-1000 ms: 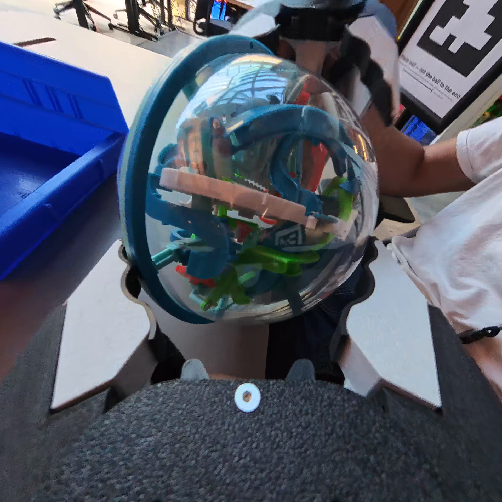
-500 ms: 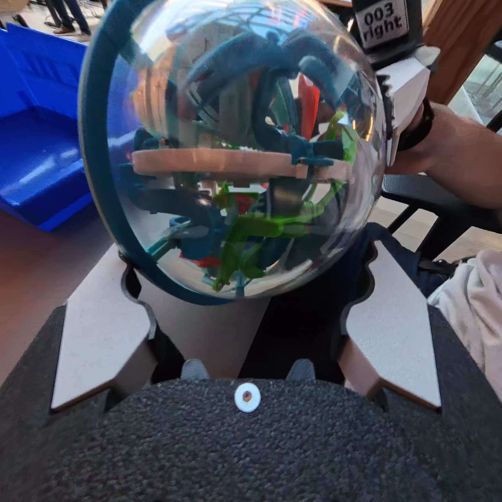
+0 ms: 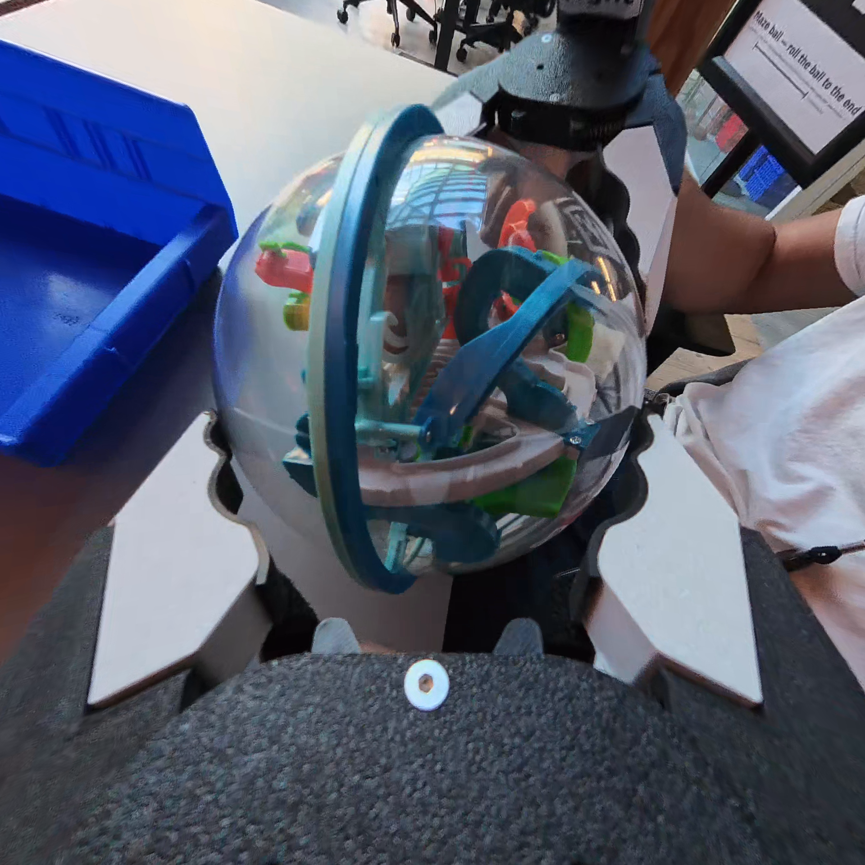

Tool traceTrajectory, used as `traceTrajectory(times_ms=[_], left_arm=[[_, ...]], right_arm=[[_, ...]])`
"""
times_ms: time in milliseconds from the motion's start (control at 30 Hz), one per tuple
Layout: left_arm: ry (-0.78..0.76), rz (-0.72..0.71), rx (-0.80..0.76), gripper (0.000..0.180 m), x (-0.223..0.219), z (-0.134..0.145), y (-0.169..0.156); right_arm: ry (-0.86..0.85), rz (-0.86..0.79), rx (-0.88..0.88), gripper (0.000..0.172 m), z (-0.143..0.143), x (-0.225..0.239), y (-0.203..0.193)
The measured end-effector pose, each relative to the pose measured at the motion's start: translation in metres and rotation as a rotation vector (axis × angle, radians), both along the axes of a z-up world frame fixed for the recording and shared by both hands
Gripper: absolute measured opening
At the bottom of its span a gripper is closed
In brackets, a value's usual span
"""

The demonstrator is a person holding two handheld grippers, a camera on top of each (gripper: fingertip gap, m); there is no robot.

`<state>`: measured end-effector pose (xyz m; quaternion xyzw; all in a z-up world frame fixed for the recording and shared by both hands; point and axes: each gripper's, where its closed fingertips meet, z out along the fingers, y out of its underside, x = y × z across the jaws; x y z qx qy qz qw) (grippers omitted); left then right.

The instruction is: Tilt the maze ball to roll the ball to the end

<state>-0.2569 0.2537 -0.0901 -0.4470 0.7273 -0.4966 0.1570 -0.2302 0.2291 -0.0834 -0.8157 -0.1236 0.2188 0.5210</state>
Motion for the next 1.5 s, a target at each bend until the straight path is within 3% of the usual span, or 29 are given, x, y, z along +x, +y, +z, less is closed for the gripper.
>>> traceTrajectory(times_ms=[133, 267, 367, 700, 1500], left_arm=[[-0.062, 0.039, -0.023, 0.159, -0.006, 0.0, 0.001], [-0.121, 0.099, -0.065, 0.159, -0.012, 0.0, 0.003], [-0.156, 0.113, -0.104, 0.159, -0.014, -0.001, -0.001], [-0.15, 0.105, -0.052, 0.158, -0.019, -0.024, -0.014], [-0.085, 0.099, -0.14, 0.157, -0.005, -0.033, -0.034]], right_arm=[[-0.019, -0.029, 0.074, 0.15, 0.01, 0.004, -0.003], [0.119, -0.096, -0.003, 0.15, -0.011, 0.007, -0.017], [0.194, -0.003, -0.084, 0.15, -0.028, -0.017, -0.02], [-0.176, -0.01, -0.009, 0.154, -0.01, -0.011, -0.019], [-0.173, -0.018, -0.101, 0.151, -0.003, 0.004, -0.032]])
